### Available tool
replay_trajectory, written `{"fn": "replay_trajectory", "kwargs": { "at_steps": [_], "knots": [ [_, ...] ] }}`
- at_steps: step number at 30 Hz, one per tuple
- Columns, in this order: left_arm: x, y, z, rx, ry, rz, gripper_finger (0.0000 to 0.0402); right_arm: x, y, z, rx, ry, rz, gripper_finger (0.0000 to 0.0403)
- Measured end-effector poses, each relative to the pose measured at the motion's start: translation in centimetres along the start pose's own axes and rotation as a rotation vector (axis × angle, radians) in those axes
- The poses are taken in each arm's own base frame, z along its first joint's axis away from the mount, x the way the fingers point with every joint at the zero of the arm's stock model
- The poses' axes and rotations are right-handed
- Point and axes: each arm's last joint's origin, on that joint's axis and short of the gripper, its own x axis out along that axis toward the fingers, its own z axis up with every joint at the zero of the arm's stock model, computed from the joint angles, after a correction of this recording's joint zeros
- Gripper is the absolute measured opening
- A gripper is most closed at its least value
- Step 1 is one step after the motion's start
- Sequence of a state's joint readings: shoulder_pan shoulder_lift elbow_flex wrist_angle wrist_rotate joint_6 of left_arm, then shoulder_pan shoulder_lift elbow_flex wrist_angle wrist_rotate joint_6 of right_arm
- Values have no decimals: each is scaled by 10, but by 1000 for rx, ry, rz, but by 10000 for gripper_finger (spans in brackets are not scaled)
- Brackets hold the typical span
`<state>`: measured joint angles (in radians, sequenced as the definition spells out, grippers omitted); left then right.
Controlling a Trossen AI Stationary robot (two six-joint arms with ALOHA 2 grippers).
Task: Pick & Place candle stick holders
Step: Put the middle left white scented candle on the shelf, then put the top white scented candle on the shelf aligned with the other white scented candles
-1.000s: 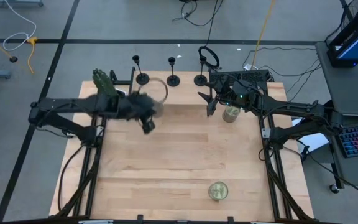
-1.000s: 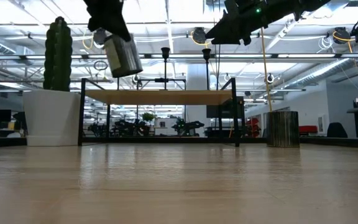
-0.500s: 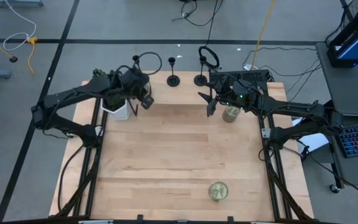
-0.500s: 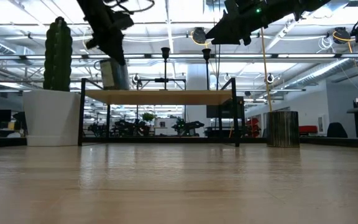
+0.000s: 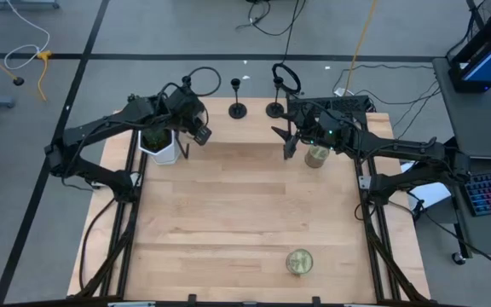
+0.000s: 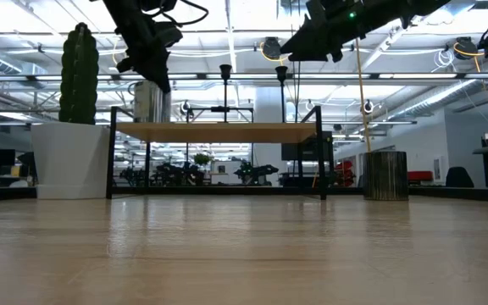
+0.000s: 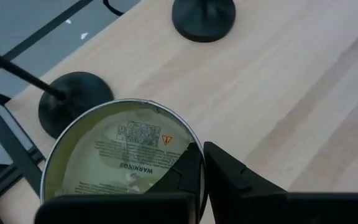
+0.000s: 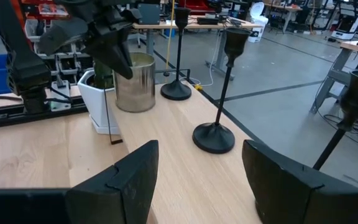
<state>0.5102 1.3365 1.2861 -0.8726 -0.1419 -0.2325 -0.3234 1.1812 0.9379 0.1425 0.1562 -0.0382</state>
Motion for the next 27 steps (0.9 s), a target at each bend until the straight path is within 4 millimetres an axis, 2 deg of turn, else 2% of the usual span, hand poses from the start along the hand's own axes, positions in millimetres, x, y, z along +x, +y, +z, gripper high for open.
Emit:
{"fn": "replay_trajectory", "kwargs": {
  "at_steps": [4,18,27],
  "knots": [
    [0,-1,0,9,2,-22,17,0,0,-1,-2,12,1,224],
    [1,-1,1,20,-7,-21,96,0,1,-7,-28,70,7,224],
    [-25,4,3,28,-128,-43,104,-20,-3,-21,-31,282,-35,224]
  ]
}}
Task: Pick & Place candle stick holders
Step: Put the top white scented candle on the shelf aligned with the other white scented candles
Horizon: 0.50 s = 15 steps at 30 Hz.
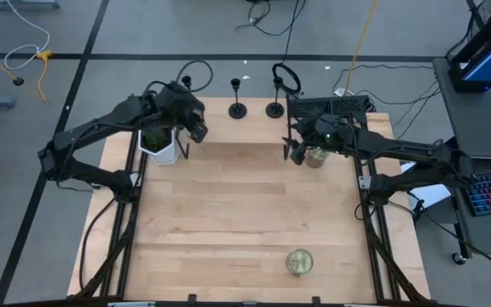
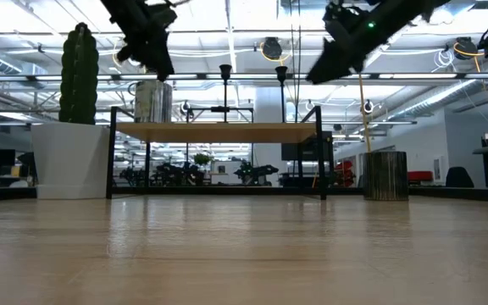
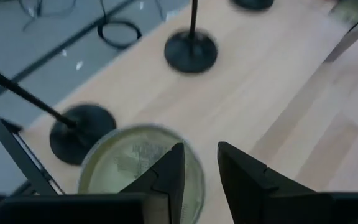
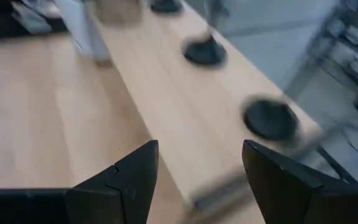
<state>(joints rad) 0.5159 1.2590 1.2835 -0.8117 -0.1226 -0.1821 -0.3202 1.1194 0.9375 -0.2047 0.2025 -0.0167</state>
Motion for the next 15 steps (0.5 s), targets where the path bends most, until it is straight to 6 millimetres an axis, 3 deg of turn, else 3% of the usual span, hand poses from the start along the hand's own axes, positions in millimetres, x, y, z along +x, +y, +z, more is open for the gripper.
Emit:
{"fn": "replay_trajectory", "kwargs": {
  "at_steps": [8,15],
  "knots": [
    [-32,1,3,-7,-146,-35,104,-33,-10,-26,32,268,-123,224],
    [-33,-3,7,27,-192,-46,104,-33,-9,-49,68,439,-143,224]
  ]
}}
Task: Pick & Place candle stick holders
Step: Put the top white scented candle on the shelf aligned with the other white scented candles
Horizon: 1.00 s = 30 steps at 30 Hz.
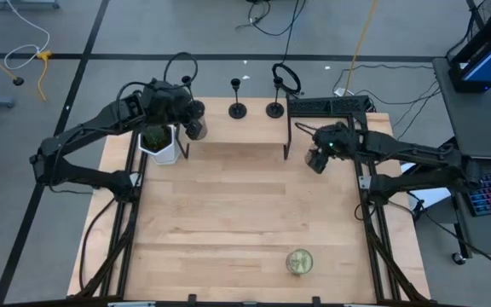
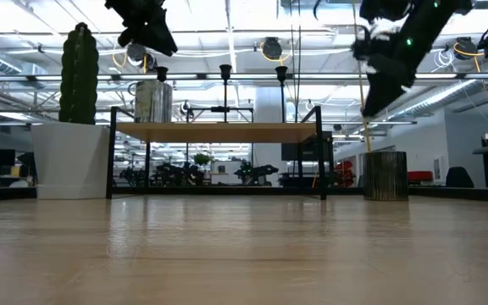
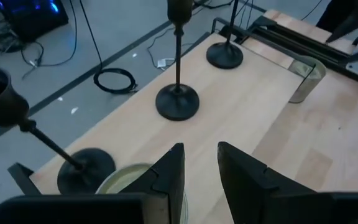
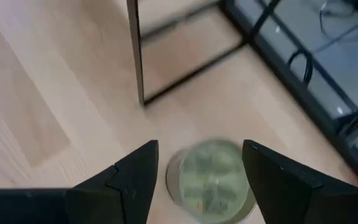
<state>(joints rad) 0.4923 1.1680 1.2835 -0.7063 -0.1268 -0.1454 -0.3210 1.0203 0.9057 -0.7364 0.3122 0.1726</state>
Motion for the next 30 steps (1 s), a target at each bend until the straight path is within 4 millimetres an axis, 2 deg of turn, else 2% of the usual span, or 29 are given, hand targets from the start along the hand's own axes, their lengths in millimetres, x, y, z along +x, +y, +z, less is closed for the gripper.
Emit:
{"fn": "replay_trajectory", "kwargs": {
  "at_steps": [10,19,23,30],
  "knots": [
    [4,-1,1,5,-5,1,104,38,4,-47,-51,156,-27,224],
    [4,-2,4,1,-33,-2,104,50,5,-54,-177,111,-15,216],
    [3,-2,6,-2,-53,-5,104,50,2,-54,-166,115,-22,177],
    [3,-2,7,-3,-63,-7,104,52,-2,-54,-128,131,45,69]
  ]
}}
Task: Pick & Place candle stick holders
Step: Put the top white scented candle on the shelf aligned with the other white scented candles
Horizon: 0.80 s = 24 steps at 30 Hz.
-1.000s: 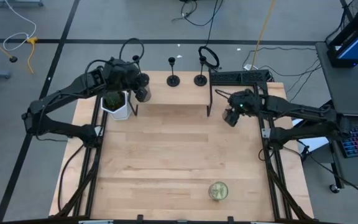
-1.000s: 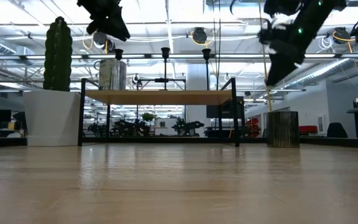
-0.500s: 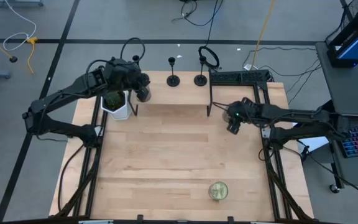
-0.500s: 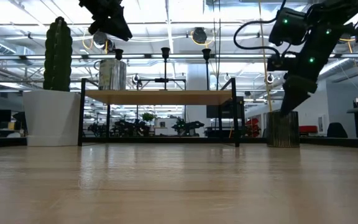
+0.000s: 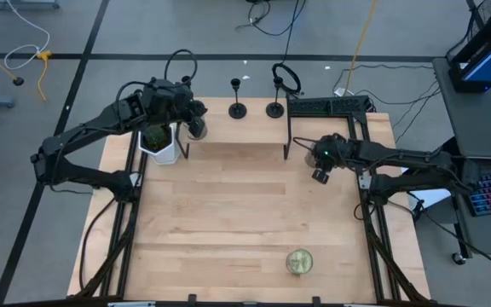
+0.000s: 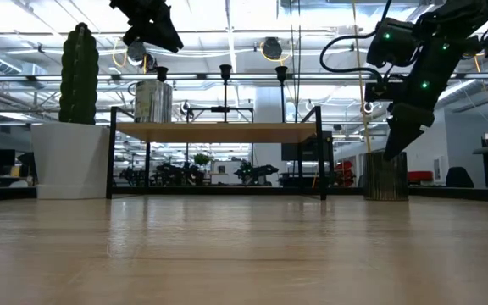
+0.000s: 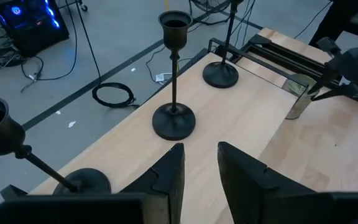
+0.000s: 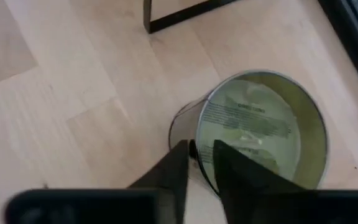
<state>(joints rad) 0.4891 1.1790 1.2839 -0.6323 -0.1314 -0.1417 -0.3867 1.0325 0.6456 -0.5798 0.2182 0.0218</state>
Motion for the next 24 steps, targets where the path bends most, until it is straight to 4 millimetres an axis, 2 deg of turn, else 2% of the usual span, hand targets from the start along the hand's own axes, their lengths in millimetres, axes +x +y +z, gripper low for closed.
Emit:
{"fn": "replay_trajectory", "kwargs": {
  "at_steps": [4,11,15,24],
  "knots": [
    [0,0,0,-6,0,0,104,0,0,0,13,-1,77,9],
    [0,0,0,-16,2,-2,104,-4,3,-1,103,2,124,3],
    [0,0,0,-17,4,-2,104,-17,11,2,147,-45,234,2],
    [-1,-4,-5,-3,47,-12,104,-50,46,4,114,-129,397,1]
  ]
}}
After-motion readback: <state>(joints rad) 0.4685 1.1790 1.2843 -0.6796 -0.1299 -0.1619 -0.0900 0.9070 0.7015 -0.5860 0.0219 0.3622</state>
